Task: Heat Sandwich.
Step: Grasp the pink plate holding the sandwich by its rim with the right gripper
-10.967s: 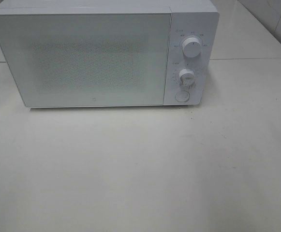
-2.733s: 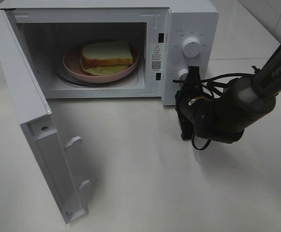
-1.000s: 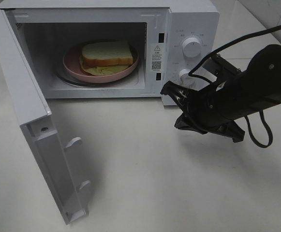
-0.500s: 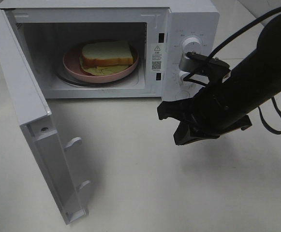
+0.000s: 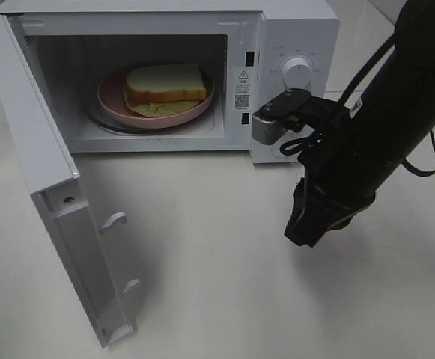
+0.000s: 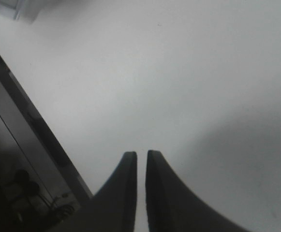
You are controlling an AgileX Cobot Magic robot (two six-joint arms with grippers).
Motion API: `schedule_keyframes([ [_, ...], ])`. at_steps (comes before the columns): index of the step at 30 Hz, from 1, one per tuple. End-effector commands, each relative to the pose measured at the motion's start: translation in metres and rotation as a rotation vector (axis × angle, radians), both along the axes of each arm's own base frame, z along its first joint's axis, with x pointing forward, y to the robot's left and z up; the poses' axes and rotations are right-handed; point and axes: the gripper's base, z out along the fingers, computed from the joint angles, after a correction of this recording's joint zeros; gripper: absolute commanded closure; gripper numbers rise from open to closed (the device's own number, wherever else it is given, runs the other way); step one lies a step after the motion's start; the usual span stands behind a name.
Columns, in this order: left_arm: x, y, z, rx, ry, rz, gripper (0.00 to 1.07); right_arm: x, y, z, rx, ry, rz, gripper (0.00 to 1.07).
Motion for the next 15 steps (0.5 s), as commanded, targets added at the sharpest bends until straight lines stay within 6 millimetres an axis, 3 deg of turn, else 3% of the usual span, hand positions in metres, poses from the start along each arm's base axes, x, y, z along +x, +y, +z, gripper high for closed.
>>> schedule_keyframes([
  [1,-0.004,-0.001,-0.001,-0.007,-0.022,-0.001,0.05,0.001,-0.004,0.006,-0.028,-0.04,0.168,0.97],
  [7,-0.004,-0.001,-0.001,-0.007,-0.022,-0.001,0.05,0.004,-0.01,0.006,-0.106,-0.133,0.455,0.96],
  [15,-0.004,-0.001,-0.001,-0.007,-0.022,-0.001,0.05,0.007,-0.017,0.005,-0.198,-0.191,0.641,0.94],
])
